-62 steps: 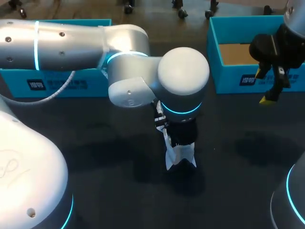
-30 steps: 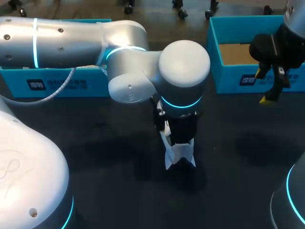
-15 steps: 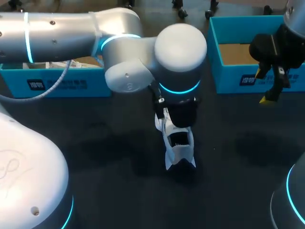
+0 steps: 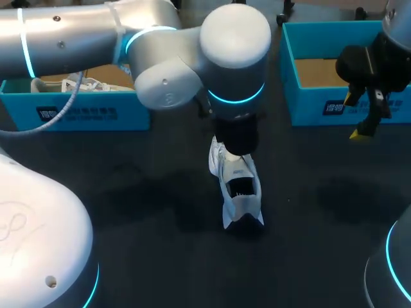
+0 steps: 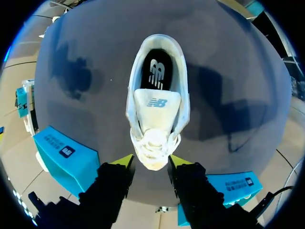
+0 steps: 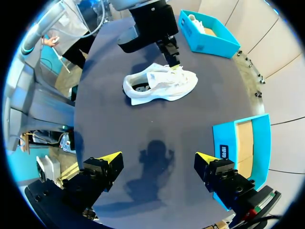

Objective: Take the shoe out of the shoebox, open the shoe tongue, remove and reinsert the insole, then place the shoe into the shoebox

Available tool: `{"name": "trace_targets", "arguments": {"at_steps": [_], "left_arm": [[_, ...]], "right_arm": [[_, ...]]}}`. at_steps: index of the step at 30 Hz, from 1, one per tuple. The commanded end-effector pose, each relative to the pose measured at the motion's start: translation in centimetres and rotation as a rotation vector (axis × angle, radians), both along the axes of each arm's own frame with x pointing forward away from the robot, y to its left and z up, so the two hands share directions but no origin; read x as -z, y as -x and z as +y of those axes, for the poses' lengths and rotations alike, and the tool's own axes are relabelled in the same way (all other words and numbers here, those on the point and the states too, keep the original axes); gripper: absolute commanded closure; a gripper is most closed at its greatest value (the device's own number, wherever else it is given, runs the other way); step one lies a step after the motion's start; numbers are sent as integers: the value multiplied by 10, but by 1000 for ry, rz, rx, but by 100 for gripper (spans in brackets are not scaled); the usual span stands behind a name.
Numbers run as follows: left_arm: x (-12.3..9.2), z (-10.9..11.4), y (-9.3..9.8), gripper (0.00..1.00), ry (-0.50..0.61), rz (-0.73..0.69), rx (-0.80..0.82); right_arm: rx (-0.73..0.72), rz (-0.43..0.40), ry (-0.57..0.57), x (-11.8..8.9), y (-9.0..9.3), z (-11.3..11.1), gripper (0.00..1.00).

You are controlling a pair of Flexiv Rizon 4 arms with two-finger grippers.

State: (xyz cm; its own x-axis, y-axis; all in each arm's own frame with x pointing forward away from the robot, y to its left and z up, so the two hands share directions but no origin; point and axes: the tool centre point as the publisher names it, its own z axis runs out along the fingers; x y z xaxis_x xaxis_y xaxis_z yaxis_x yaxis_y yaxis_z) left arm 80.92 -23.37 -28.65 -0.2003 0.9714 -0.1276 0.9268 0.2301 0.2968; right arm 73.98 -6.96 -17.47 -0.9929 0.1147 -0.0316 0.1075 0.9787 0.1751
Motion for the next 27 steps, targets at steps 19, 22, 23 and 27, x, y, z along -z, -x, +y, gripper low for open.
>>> {"name": "trace_targets", "arguments": {"at_steps": [19,22,23,27], "left_arm": [[57,-7,48,62,-8,86,48],[56,-8,48,62,-3,85,41],[53,-8,47,62,1,84,39],[42,-8,43,62,10,75,19]], "right_arm": [[1,2,3,1,-1,1,0],[1,2,3,1,-1,1,0],[1,2,3,1,-1,1,0],[1,2,3,1,-1,1,0]]}}
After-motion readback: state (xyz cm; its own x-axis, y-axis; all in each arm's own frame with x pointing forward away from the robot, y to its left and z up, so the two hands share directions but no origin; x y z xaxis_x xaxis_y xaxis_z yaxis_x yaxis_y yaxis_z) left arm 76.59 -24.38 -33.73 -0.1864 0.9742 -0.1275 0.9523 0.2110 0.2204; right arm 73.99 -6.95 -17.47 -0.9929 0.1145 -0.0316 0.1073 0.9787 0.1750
